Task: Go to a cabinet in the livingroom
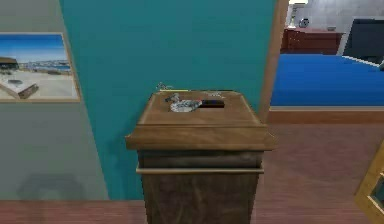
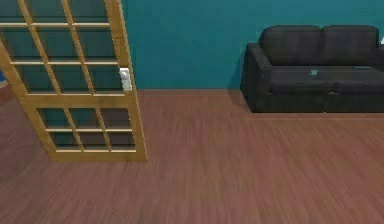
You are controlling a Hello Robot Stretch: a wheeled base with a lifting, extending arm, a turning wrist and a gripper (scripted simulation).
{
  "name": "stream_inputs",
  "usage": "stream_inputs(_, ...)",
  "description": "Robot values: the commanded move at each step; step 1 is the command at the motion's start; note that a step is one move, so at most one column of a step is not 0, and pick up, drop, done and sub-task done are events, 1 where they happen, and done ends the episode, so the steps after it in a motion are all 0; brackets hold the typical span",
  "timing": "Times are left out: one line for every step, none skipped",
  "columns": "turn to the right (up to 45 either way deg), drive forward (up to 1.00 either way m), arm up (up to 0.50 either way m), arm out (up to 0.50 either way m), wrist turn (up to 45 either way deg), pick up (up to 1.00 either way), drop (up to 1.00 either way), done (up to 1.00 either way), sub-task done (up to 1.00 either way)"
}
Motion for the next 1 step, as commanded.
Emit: stream_inputs(0.0,0.00,0.00,0.00,0.0,0.00,0.00,1.00,0.00)
